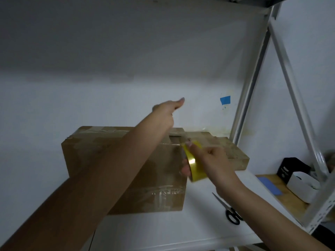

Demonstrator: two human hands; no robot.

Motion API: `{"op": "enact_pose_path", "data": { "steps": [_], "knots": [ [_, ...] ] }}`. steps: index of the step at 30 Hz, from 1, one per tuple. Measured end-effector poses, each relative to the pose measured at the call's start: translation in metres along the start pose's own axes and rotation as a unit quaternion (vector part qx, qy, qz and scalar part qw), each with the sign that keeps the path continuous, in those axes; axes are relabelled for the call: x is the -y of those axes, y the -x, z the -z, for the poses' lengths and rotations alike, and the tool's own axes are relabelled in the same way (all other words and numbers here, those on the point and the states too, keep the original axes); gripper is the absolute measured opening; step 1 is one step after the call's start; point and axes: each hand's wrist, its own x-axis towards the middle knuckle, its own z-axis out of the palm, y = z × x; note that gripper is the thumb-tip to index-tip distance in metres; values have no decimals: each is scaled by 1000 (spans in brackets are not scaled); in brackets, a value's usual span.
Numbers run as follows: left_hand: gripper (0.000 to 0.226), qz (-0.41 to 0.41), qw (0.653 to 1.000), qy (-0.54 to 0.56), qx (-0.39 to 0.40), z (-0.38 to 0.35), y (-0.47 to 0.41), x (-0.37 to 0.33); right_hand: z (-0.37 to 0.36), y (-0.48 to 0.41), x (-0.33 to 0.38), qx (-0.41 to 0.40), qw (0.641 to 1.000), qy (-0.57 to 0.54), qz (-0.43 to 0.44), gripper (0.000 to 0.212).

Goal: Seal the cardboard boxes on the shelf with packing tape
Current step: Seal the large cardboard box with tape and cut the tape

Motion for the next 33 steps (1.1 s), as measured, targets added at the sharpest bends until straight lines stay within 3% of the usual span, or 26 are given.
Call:
{"op": "enact_pose_path", "data": {
  "steps": [4, 5, 9, 11, 13, 17, 25, 33],
  "knots": [
    [27, 28, 999, -28, 15, 6, -18, -13, -6, 7, -10, 26, 995, -56, -84, 39],
    [25, 28, 998, -52, 19, 4, -23, -11, -5, 4, -10, 24, 992, -69, -100, 38],
    [69, -6, 995, -104, 6, -5, -37, -2, -5, -1, -4, 49, 974, -116, -186, 45],
    [75, -20, 995, -100, -14, -4, -45, 6, -5, -4, -4, 57, 968, -136, -204, 54],
    [71, -47, 993, -104, -28, -4, -55, 17, -6, -9, -3, 59, 962, -152, -219, 59],
    [50, -109, 968, -213, -76, -5, -71, 32, -9, -13, -2, 63, 954, -171, -237, 64],
    [49, -100, 927, -328, -149, -8, -86, 46, -14, -22, -6, 47, 954, -159, -248, 56],
    [41, -73, 869, -478, -103, -10, -85, 48, -14, -26, -16, 45, 957, -142, -249, 47]
  ]
}}
